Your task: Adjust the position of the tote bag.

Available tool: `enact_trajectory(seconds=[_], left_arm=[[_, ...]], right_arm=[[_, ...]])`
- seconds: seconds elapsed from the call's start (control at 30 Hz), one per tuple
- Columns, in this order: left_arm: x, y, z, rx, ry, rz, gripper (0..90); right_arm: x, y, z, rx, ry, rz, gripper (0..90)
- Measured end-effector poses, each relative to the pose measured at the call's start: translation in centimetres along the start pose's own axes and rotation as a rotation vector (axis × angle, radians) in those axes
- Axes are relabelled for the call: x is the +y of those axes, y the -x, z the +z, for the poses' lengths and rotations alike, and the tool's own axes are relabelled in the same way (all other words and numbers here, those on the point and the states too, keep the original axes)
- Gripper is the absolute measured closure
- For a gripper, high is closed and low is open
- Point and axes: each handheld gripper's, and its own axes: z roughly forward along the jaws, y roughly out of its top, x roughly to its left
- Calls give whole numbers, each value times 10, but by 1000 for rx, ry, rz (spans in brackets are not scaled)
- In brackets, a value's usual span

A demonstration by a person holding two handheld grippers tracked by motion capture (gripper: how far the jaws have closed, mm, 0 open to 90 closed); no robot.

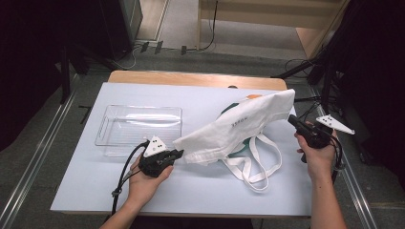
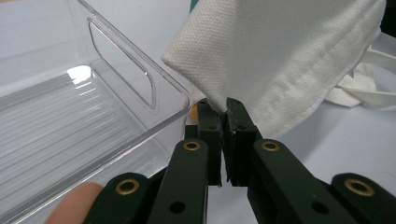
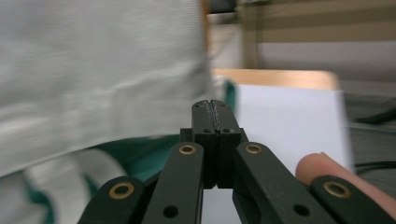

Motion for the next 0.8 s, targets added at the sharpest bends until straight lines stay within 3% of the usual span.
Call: enact_trajectory(seconds=[0.1, 0.17, 0.23, 0.3, 0.33, 0.4, 0.5, 0.53, 0.57, 0.6, 0.63, 0.67, 0.7, 0.8], left_arm=[[0, 0, 0, -3, 2, 1, 889], [0, 1, 0, -2, 0, 3, 889], [0, 1, 0, 0, -2, 7, 889], [0, 1, 0, -1, -2, 7, 889], [0, 0, -1, 0, -2, 9, 889], [-1, 0, -1, 0, -1, 8, 889], [-1, -1, -2, 0, -6, 7, 889], [-2, -1, -2, 0, -6, 8, 889], [-2, -1, -2, 0, -6, 8, 889], [-2, -1, -2, 0, -5, 9, 889], [-2, -1, -2, -1, -6, 12, 889], [-2, -1, -1, -1, -6, 14, 889], [-2, -1, -2, 0, -7, 14, 889], [-2, 0, -1, 0, -8, 21, 889]], right_arm=[[5, 8, -4, -130, 55, 42, 900], [11, 10, 2, -158, 65, 60, 900], [13, 10, 5, -159, 62, 47, 900], [18, 8, 8, -133, 75, 69, 900], [22, 5, 6, -87, 88, 98, 843], [23, 4, 4, -79, 101, 101, 812], [27, 0, -4, 1, 125, 110, 562], [27, 2, -8, 109, 110, 100, 456], [27, 2, -8, 109, 110, 100, 456], [27, 2, -9, 147, 102, 88, 427], [27, 3, -9, 216, 85, 69, 397], [27, 3, -8, 246, 74, 55, 394], [27, 2, -5, 268, 54, 37, 361], [29, -1, 3, 244, 20, 20, 334]])
